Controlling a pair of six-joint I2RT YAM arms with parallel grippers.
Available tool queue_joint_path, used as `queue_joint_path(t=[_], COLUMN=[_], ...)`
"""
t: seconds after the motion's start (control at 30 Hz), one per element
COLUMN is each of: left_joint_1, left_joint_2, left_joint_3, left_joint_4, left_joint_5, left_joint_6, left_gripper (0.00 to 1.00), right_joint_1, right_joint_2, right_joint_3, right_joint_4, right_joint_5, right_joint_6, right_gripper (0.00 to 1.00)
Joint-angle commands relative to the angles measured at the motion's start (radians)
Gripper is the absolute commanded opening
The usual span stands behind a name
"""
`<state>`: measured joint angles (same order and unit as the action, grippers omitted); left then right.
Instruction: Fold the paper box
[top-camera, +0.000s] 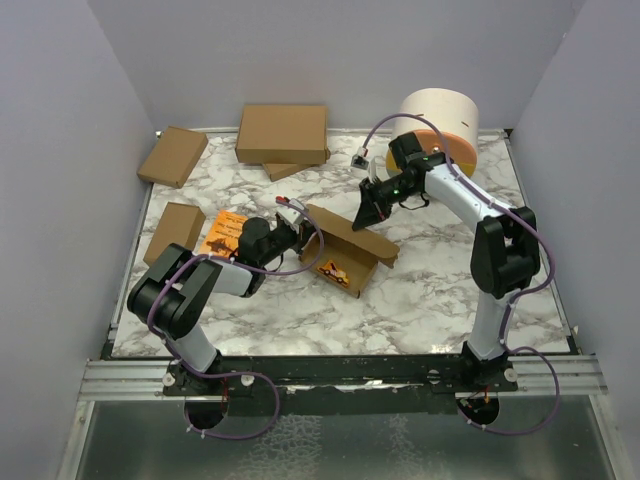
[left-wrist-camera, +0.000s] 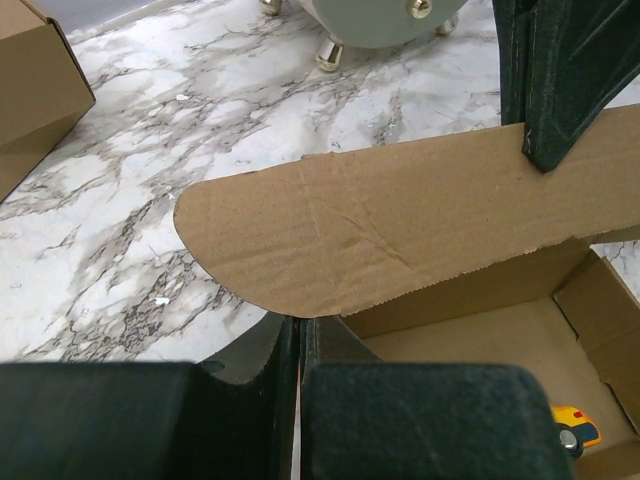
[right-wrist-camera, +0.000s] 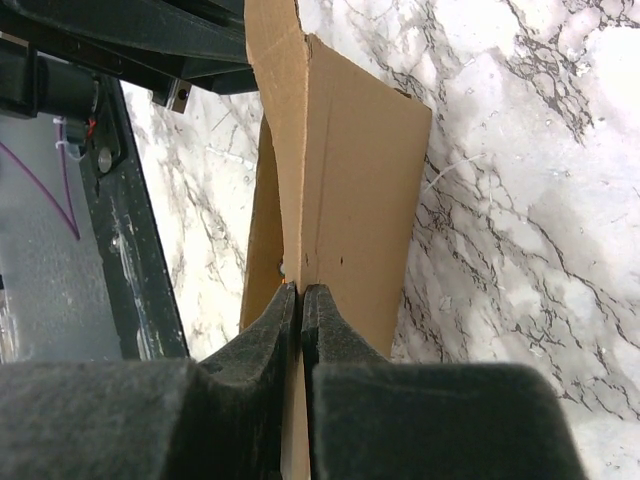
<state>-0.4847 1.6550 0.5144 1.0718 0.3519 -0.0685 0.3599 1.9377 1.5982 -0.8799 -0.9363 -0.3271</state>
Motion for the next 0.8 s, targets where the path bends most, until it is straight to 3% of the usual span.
queue_joint_path(t=[0.0,0.1,0.13,0.23,0.3,0.47,0.63,0.7,0.77], left_joint_1=[-0.006,-0.005,-0.006,-0.006,-0.006,-0.006,-0.008,-0.012,-0.023], left_joint_2=[-0.03,-0.032,-0.032,-0.041,-0.05,-0.082,-0.115,-0.132,-0.155], left_joint_3=[0.016,0.014,0.016,0.017,0.017,0.031,0.059,0.07,0.078], left_joint_4=[0.056,0.051,0.046,0.018,-0.006,-0.103,-0.227,-0.281,-0.334], left_joint_5=[0.057,0.057,0.056,0.047,0.039,-0.001,-0.065,-0.091,-0.135], left_joint_6=[-0.009,-0.009,-0.008,-0.009,-0.014,-0.049,-0.121,-0.149,-0.178], left_gripper=[0.0,0.0,0.0,0.0,0.0,0.0,0.0,0.0,0.0], right_joint_1=[0.01,0.009,0.009,0.007,0.006,0.005,0.007,0.022,0.054], right_joint_2=[0.031,0.035,0.04,0.023,-0.015,-0.174,-0.413,-0.494,-0.535], right_joint_3=[0.03,0.039,0.048,0.077,0.077,0.03,-0.231,-0.314,-0.344], right_joint_4=[0.0,-0.009,-0.023,-0.049,-0.033,0.036,0.193,0.199,0.218], right_joint_5=[0.009,-0.011,-0.022,-0.05,-0.059,-0.051,-0.11,-0.124,-0.062], right_joint_6=[-0.032,-0.042,-0.054,-0.093,-0.109,-0.226,-0.493,-0.628,-0.637], right_gripper=[0.01,0.01,0.08,0.52,0.67,0.77,1.0,1.0,1.0])
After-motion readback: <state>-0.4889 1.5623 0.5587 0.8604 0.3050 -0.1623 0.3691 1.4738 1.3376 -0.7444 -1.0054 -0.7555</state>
